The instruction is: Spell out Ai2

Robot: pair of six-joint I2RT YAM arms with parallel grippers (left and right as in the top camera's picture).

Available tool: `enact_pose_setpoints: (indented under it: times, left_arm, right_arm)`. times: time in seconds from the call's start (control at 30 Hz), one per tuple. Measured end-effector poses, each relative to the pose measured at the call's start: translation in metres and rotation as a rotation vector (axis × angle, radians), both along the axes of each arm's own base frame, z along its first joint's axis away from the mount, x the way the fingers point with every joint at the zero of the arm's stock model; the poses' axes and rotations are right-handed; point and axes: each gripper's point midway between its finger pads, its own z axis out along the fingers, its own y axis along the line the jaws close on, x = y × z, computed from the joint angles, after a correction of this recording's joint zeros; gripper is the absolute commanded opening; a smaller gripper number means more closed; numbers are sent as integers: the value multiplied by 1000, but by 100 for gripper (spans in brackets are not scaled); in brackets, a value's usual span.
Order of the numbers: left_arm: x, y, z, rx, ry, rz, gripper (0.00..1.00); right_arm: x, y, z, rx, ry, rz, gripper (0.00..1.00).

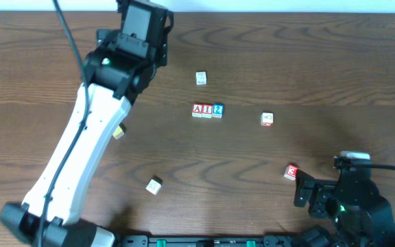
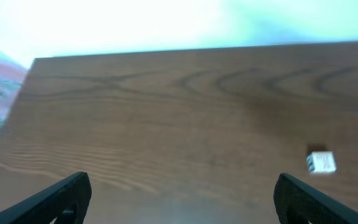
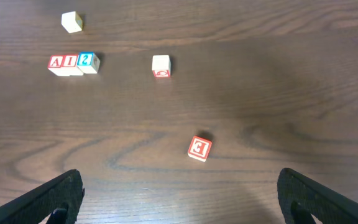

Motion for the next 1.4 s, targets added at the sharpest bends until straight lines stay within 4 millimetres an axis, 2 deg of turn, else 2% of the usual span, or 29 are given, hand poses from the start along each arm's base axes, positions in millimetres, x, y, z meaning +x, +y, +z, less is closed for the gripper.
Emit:
enact_pose_setpoints:
  times: [0.27, 0.37, 0.47, 0.57, 0.7, 0.83, 0.97, 1.13, 1.4]
  left_arm:
    - [-92, 42, 30, 89, 107, -30, 95]
    - [-111, 59, 41, 48, 53, -4, 95]
    - [-127, 80, 33, -13, -3, 38, 95]
    - [-144, 96, 15, -60, -52, 68, 95]
    - [-176, 115, -13, -103, -125, 102, 95]
    - [-207, 130, -46, -124, -170, 157, 95]
    - [-228, 141, -83, -134, -199, 208, 95]
    - [-234, 145, -121, -152, -246, 233, 95]
    - [-222, 138, -183, -213, -252, 208, 95]
  right_arm:
    - [0, 0, 0, 0, 0, 0, 99]
    - [0, 0, 0, 0, 0, 1, 99]
    - [0, 0, 0, 0, 0, 1, 99]
    - [0, 0, 0, -1, 0, 0, 99]
    - [0, 0, -1, -1, 2, 0, 99]
    - [0, 0, -1, -1, 3, 0, 99]
    - [0, 0, -1, 0, 3, 1, 99]
    - [0, 0, -1, -1, 2, 1, 99]
    - [0, 0, -1, -1, 2, 0, 99]
